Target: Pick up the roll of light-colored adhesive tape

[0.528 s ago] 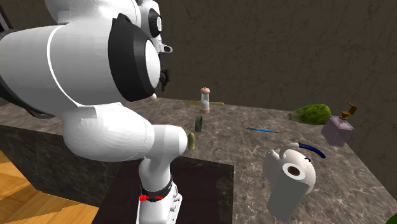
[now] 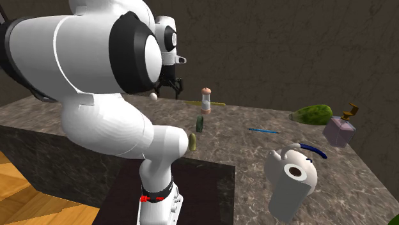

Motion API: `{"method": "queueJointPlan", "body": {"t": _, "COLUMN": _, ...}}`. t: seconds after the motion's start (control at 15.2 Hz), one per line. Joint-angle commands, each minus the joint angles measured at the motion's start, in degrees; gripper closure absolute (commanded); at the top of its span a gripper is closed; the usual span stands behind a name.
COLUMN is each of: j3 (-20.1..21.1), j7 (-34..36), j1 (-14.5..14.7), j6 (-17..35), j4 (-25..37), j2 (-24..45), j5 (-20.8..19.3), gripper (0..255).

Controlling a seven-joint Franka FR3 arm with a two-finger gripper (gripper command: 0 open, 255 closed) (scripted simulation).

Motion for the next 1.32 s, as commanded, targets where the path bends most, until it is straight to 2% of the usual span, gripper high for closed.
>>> {"method": "queueJointPlan", "body": {"t": 0.0, "j3": -1.56, "j7": -1.58, "j1": -1.07, "j6": 3.41, "j4": -1.28, "j2": 1.90, "j5": -1.27, "gripper": 0}}
{"method": "queueJointPlan", "body": {"t": 0.66, "j3": -9.26, "j7": -8.80, "j1": -5.70, "j6": 20.27, "j4": -2.67, "j2": 16.32, "j5": -5.65, "gripper": 0}}
{"method": "queueJointPlan", "body": {"t": 0.99, "j3": -12.99, "j7": -12.79, "j1": -7.31, "j6": 28.05, "j4": -0.54, "j2": 25.65, "j5": -5.81, "gripper": 0}}
{"method": "queueJointPlan", "body": {"t": 1.25, "j3": -13.25, "j7": -13.17, "j1": -7.21, "j6": 31.56, "j4": -1.93, "j2": 27.81, "j5": -5.42, "gripper": 0}}
